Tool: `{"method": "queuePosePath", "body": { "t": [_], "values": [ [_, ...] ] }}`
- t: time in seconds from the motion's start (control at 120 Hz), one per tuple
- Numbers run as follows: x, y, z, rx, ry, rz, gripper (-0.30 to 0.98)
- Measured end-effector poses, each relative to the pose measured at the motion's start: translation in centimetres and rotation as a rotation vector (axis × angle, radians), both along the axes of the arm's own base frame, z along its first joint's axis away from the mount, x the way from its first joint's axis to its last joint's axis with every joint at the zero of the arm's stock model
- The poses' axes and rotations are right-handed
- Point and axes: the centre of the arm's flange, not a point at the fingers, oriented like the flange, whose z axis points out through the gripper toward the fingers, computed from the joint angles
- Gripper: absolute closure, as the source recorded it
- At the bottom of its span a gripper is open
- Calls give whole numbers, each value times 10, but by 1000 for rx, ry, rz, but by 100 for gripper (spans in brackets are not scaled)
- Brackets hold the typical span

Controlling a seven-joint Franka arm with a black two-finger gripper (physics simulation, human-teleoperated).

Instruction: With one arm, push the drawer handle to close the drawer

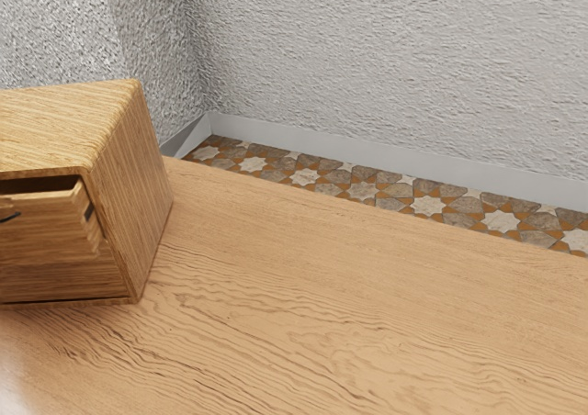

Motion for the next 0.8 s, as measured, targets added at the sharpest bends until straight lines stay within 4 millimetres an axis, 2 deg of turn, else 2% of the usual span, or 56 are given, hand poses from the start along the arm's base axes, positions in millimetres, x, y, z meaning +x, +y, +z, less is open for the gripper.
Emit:
{"method": "queuePosePath", "body": {
  "t": [0.583,0.8],
  "values": [
    [44,28,-3,-14,-1,-22,79],
    [54,31,-1,-12,-6,-36,79]
  ]
}}
